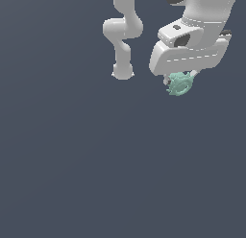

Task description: Pick up the object and move it to a goal position.

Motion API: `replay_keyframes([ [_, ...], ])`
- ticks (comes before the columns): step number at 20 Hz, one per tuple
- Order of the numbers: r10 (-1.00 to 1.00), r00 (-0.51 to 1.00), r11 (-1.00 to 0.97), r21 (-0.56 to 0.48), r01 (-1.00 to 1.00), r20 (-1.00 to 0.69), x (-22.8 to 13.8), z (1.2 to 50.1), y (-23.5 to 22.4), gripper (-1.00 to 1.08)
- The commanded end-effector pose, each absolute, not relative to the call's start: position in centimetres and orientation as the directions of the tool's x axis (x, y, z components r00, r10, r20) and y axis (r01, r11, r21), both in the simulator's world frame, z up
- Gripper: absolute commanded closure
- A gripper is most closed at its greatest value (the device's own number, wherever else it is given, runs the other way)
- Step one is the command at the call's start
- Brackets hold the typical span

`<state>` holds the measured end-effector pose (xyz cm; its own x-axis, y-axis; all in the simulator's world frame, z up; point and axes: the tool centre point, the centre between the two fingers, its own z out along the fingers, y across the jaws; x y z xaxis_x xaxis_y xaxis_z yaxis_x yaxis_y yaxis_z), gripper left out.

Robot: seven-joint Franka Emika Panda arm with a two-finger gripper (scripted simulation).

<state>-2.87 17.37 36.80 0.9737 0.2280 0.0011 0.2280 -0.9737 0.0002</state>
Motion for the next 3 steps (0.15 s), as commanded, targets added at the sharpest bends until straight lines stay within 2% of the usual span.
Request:
replay_keyframes([
  [1,0.228,0.974,-0.974,0.0,0.228,0.0,-2.83,37.24,17.5,1.08],
  [3,0.227,0.974,-0.974,0.0,0.227,0.0,-2.8,37.31,17.48,1.08],
])
